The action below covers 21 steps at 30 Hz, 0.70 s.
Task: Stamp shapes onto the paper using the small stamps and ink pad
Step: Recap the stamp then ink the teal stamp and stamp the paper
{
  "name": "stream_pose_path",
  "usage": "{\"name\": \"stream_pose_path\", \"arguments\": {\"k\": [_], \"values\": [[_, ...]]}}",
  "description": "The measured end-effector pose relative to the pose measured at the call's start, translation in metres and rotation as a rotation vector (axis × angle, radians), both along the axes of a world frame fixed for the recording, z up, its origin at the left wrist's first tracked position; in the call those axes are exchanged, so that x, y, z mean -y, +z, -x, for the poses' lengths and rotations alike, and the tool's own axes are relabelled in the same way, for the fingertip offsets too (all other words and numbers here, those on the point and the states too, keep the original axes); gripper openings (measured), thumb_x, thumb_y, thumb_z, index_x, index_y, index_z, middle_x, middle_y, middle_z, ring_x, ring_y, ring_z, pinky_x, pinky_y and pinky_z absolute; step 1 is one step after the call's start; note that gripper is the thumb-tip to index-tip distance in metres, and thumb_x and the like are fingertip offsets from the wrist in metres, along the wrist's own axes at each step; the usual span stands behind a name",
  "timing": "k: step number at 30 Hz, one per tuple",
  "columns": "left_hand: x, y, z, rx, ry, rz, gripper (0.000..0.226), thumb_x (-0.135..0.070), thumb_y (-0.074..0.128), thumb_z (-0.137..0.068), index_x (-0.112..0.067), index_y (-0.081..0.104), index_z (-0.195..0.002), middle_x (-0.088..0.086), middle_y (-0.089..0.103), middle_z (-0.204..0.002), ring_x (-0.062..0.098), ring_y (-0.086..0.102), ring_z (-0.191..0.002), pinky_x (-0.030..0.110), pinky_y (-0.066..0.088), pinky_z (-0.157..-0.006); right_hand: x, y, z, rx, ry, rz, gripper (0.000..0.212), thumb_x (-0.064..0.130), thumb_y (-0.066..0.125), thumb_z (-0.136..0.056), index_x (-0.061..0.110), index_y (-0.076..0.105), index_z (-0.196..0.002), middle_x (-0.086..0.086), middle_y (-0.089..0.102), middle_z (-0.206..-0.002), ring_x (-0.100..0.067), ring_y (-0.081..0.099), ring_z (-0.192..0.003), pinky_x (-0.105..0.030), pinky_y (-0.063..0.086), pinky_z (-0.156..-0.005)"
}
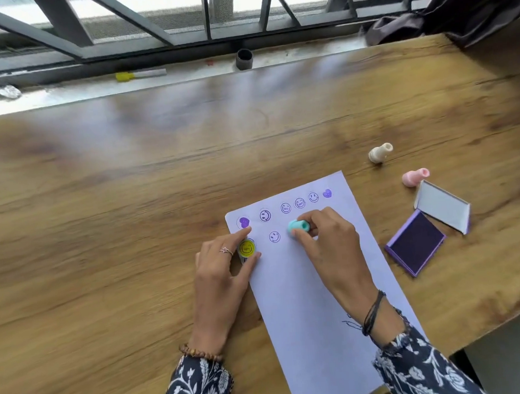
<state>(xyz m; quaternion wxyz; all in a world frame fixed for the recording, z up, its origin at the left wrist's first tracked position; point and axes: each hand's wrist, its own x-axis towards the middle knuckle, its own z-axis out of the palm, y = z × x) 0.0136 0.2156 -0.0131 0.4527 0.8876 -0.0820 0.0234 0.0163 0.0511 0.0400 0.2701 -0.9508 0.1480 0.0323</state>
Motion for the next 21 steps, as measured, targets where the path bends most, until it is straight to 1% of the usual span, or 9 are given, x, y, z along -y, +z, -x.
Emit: {"name": "stream_pose_path", "arguments": {"k": [4,7,9,11,13,15,17,19,21], "values": [[0.0,0.001,-0.001,0.005,0.003,-0.015,0.04,-0.021,0.068,-0.073,-0.017,0.062,-0.112,-0.011,0.058,-0.1,0.007,0.048,-0.092,0.023,0.034,-0.08,-0.004,0.003,-0.008,-0.041,0.017,0.059,0.012,0.02,0.063,-0.085,0.011,0.064,-0.093,-0.006,0.063,-0.091,-0.023,0.06,-0.081,-0.025,0.038,-0.066],[0.0,0.001,0.0,-0.006,0.004,-0.013,0.038,-0.021,0.068,-0.073,-0.016,0.062,-0.111,-0.011,0.058,-0.099,0.008,0.049,-0.092,0.023,0.034,-0.08,0.001,0.007,-0.02,-0.161,-0.009,0.021,0.014,0.021,0.072,-0.076,0.011,0.065,-0.084,-0.002,0.063,-0.079,-0.021,0.059,-0.079,-0.024,0.034,-0.063],[0.0,0.002,0.0,-0.014,0.002,-0.006,0.038,-0.023,0.068,-0.074,-0.017,0.062,-0.111,-0.011,0.058,-0.099,0.007,0.048,-0.091,0.024,0.035,-0.08,0.008,0.01,-0.03,-0.26,-0.051,-0.096,0.018,0.019,0.079,-0.066,0.01,0.067,-0.076,0.004,0.06,-0.065,-0.019,0.061,-0.071,-0.025,0.04,-0.061],[0.0,0.003,-0.001,-0.021,-0.006,-0.002,0.037,-0.03,0.064,-0.078,-0.019,0.061,-0.112,-0.013,0.058,-0.099,0.004,0.047,-0.091,0.023,0.034,-0.08,0.014,0.013,-0.038,-0.345,-0.07,-0.206,0.02,0.015,0.083,-0.061,0.009,0.068,-0.071,0.0,0.064,-0.06,-0.019,0.064,-0.061,-0.024,0.05,-0.064],[0.0,0.003,-0.001,-0.025,-0.01,-0.004,0.037,-0.034,0.058,-0.079,-0.019,0.061,-0.113,-0.014,0.057,-0.099,0.002,0.045,-0.091,0.021,0.034,-0.08,0.018,0.014,-0.042,-0.394,-0.112,-0.337,0.02,0.011,0.085,-0.059,0.006,0.068,-0.069,-0.002,0.066,-0.056,-0.015,0.063,-0.05,-0.02,0.055,-0.061],[0.0,0.004,-0.002,-0.027,-0.006,-0.008,0.037,-0.033,0.059,-0.079,-0.019,0.061,-0.113,-0.014,0.056,-0.098,0.002,0.045,-0.09,0.021,0.034,-0.08,0.02,0.014,-0.042,-0.401,-0.146,-0.441,0.018,0.007,0.084,-0.059,0.003,0.069,-0.068,0.004,0.062,-0.048,-0.009,0.059,-0.044,-0.019,0.057,-0.059],[0.0,0.003,-0.002,-0.026,-0.001,-0.014,0.037,-0.03,0.062,-0.078,-0.019,0.061,-0.113,-0.014,0.056,-0.098,0.002,0.045,-0.091,0.021,0.034,-0.08,0.02,0.014,-0.04,-0.382,-0.18,-0.498,0.017,0.004,0.083,-0.06,0.0,0.07,-0.07,0.004,0.06,-0.046,-0.006,0.057,-0.043,-0.021,0.058,-0.058],[0.001,0.003,-0.002,-0.025,0.005,-0.019,0.037,-0.025,0.067,-0.076,-0.019,0.062,-0.113,-0.013,0.056,-0.098,0.004,0.047,-0.091,0.021,0.033,-0.08,0.019,0.013,-0.038,-0.364,-0.209,-0.534,0.018,0.004,0.082,-0.062,-0.001,0.071,-0.074,0.0,0.06,-0.05,-0.007,0.056,-0.045,-0.022,0.059,-0.06],[0.001,0.003,-0.001,-0.024,0.009,-0.022,0.038,-0.021,0.068,-0.074,-0.018,0.062,-0.112,-0.013,0.056,-0.098,0.005,0.047,-0.091,0.021,0.033,-0.081,0.018,0.013,-0.035,-0.355,-0.231,-0.567,0.017,0.004,0.081,-0.065,-0.001,0.071,-0.078,0.001,0.059,-0.051,-0.006,0.057,-0.048,-0.023,0.059,-0.064]]}}
